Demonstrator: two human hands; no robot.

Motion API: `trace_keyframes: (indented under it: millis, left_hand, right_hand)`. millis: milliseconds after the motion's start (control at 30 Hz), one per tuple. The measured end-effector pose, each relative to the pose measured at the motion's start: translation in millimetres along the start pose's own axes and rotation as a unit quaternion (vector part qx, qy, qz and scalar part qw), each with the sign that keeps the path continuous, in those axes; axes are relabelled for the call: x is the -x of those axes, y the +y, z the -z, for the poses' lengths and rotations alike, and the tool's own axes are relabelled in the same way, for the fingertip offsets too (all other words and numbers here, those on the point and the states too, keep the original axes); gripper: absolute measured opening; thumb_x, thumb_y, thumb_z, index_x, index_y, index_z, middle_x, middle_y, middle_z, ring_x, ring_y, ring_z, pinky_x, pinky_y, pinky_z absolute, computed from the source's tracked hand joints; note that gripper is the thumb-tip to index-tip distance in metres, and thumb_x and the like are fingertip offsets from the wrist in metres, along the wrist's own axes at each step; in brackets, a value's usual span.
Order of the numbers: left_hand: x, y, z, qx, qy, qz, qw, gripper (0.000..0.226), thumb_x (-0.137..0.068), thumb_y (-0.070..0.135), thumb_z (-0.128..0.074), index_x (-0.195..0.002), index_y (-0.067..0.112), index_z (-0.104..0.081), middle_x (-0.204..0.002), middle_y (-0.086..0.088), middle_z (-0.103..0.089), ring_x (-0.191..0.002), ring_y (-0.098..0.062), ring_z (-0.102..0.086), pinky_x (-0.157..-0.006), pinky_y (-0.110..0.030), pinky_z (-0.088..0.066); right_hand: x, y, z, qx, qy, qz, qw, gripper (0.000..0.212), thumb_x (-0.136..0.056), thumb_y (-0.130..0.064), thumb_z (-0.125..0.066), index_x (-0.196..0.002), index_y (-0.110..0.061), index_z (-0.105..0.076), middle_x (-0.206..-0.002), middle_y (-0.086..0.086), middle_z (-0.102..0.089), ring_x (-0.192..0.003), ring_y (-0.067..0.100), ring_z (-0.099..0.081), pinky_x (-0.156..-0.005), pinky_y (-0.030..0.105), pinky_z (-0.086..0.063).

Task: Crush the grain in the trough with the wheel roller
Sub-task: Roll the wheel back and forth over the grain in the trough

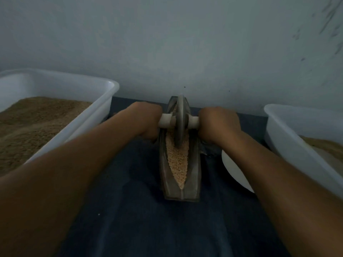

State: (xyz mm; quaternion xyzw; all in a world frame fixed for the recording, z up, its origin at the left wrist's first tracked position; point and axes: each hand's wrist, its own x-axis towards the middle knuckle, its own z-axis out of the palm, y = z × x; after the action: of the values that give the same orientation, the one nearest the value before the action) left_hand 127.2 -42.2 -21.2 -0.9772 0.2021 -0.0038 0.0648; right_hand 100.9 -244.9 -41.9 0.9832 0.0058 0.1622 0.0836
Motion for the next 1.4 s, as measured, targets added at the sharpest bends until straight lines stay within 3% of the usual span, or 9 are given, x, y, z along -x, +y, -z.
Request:
trace_keyframes:
  millis: [67, 233, 467, 667, 833, 1033, 1100, 1200, 1400]
  left_hand:
    - [9.0, 1.3, -0.4, 0.003, -0.004, -0.004, 1.000, 0.055, -0.071, 0.039, -0.080, -0.114, 0.019, -0.052, -0.104, -0.004, -0.062, -0.095, -0.026, -0.061, -0.075, -0.034, -0.044]
    - [29.1, 8.4, -3.4, 0.022, 0.010, 0.002, 1.000, 0.045, -0.075, 0.035, -0.075, -0.104, 0.022, -0.042, -0.090, 0.002, -0.046, -0.083, -0.021, -0.048, -0.083, -0.041, -0.050]
    - [59.0, 12.8, -8.6, 0.009, 0.067, 0.001, 0.998, 0.049, -0.077, 0.033, -0.077, -0.102, 0.022, -0.036, -0.109, -0.002, -0.058, -0.100, -0.026, -0.058, -0.075, -0.040, -0.034]
    - [72.8, 26.4, -13.2, -0.001, 0.103, 0.056, 0.993, 0.043, -0.082, 0.024, -0.072, -0.111, 0.015, -0.041, -0.111, -0.007, -0.059, -0.102, -0.028, -0.058, -0.075, -0.041, -0.034]
    - [63.0, 32.6, -10.7, -0.024, 0.117, 0.069, 0.990, 0.037, -0.087, 0.023, -0.067, -0.112, 0.013, -0.041, -0.109, -0.009, -0.061, -0.099, -0.029, -0.059, -0.072, -0.040, -0.033]
    - [31.4, 14.9, -6.3, 0.022, 0.090, 0.029, 0.995, 0.032, -0.084, 0.021, -0.068, -0.100, 0.016, -0.040, -0.090, -0.006, -0.051, -0.088, -0.028, -0.055, -0.071, -0.041, -0.041]
    - [20.8, 8.5, -6.6, 0.018, 0.082, 0.010, 0.996, 0.036, -0.083, 0.022, -0.071, -0.108, 0.013, -0.047, -0.095, -0.008, -0.057, -0.086, -0.026, -0.054, -0.076, -0.041, -0.045]
    - [5.0, 5.0, -6.8, 0.002, 0.090, -0.008, 0.996, 0.036, -0.085, 0.022, -0.070, -0.113, 0.013, -0.050, -0.110, -0.011, -0.061, -0.098, -0.030, -0.060, -0.076, -0.040, -0.044]
    - [-15.9, 0.8, -7.0, -0.009, 0.109, -0.009, 0.994, 0.033, -0.088, 0.019, -0.065, -0.117, 0.014, -0.050, -0.111, -0.013, -0.061, -0.101, -0.033, -0.060, -0.084, -0.046, -0.051]
  right_hand:
    - [12.9, -1.3, 0.0, 0.001, 0.022, 0.006, 1.000, 0.016, -0.080, -0.028, -0.070, -0.077, -0.020, -0.056, -0.081, 0.003, -0.062, -0.061, 0.017, -0.042, -0.046, 0.024, -0.018]
    - [45.2, -3.1, 3.0, 0.025, 0.053, 0.019, 0.998, 0.019, -0.082, -0.036, -0.069, -0.089, -0.022, -0.057, -0.079, -0.001, -0.060, -0.058, 0.015, -0.035, -0.045, 0.026, -0.012]
    - [69.1, -5.5, 10.5, 0.025, 0.078, 0.043, 0.996, 0.019, -0.083, -0.035, -0.066, -0.093, -0.022, -0.057, -0.084, -0.002, -0.064, -0.064, 0.017, -0.046, -0.046, 0.028, -0.011]
    - [44.3, -3.1, 5.5, 0.012, 0.052, 0.069, 0.996, 0.019, -0.081, -0.033, -0.068, -0.092, -0.021, -0.058, -0.087, 0.002, -0.066, -0.079, 0.026, -0.061, -0.063, 0.031, -0.029]
    - [24.0, 2.6, -6.9, -0.022, 0.020, 0.064, 0.997, 0.019, -0.079, -0.028, -0.066, -0.096, -0.020, -0.061, -0.090, 0.006, -0.067, -0.083, 0.030, -0.062, -0.064, 0.032, -0.037]
    - [9.0, 5.5, -14.7, -0.034, -0.002, 0.030, 0.999, 0.019, -0.082, -0.031, -0.066, -0.099, -0.025, -0.064, -0.095, 0.003, -0.067, -0.084, 0.026, -0.063, -0.061, 0.029, -0.038]
    - [3.4, 4.8, -13.2, -0.020, -0.007, 0.022, 1.000, 0.021, -0.080, -0.031, -0.067, -0.101, -0.027, -0.066, -0.095, 0.002, -0.067, -0.083, 0.025, -0.063, -0.059, 0.028, -0.037]
    - [-4.6, 5.7, -8.5, -0.013, -0.047, 0.013, 0.999, 0.027, -0.080, -0.029, -0.068, -0.106, -0.023, -0.067, -0.099, 0.004, -0.067, -0.082, 0.025, -0.062, -0.058, 0.028, -0.036]
    - [-25.1, 2.8, 2.7, -0.017, -0.124, -0.013, 0.992, 0.021, -0.085, -0.031, -0.069, -0.100, -0.017, -0.063, -0.092, 0.004, -0.060, -0.068, 0.019, -0.049, -0.052, 0.026, -0.033]
